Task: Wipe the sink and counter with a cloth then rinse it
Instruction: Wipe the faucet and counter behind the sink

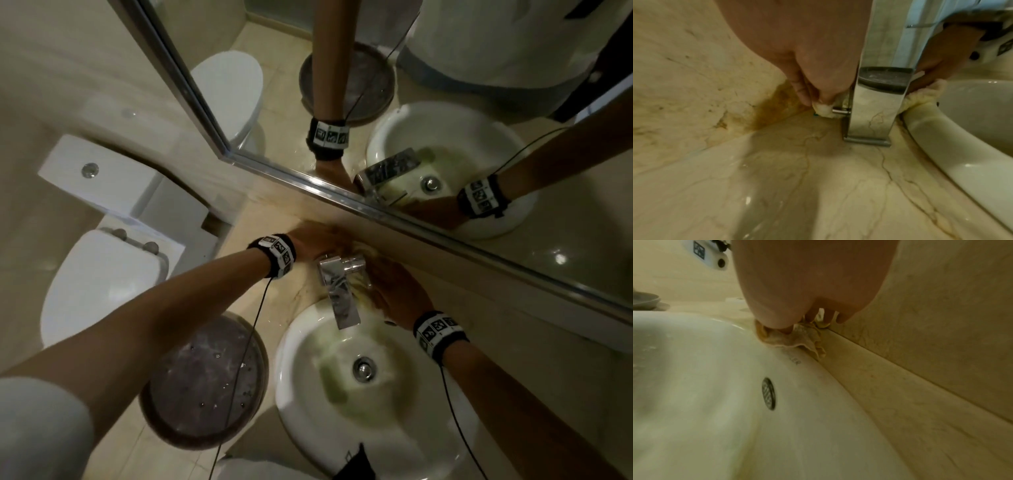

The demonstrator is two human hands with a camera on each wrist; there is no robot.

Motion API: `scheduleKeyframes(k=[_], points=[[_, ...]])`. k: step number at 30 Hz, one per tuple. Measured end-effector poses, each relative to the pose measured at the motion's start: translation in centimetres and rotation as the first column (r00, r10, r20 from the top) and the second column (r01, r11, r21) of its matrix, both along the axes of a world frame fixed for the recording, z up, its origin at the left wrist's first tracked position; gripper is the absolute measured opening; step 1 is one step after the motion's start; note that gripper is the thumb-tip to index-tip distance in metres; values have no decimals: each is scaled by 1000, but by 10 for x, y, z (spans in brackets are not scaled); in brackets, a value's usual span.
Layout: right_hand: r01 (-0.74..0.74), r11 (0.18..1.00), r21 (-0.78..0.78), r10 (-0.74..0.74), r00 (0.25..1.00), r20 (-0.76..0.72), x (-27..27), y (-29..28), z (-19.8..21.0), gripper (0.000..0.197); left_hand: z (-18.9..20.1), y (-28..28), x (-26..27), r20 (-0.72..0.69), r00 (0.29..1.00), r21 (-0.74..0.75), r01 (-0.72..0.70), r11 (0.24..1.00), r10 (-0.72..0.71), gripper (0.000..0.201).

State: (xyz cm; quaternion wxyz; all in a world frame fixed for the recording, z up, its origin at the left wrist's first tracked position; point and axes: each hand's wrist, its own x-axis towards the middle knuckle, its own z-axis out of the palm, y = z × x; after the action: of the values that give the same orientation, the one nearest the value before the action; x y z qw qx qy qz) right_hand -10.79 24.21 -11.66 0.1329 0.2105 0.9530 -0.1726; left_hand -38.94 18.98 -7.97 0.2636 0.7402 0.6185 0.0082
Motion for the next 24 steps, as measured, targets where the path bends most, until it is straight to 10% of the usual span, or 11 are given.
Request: scheduleKeyframes(k=[13, 24], points=[[179, 983, -24, -180, 984, -5, -34, -10, -2, 87, -14, -32, -7, -62, 997, 91, -39, 995, 44, 51], [225, 973, -59, -222, 974, 53, -26, -23, 3, 63, -26, -36, -42, -193, 978, 29, -76, 997, 80, 46]])
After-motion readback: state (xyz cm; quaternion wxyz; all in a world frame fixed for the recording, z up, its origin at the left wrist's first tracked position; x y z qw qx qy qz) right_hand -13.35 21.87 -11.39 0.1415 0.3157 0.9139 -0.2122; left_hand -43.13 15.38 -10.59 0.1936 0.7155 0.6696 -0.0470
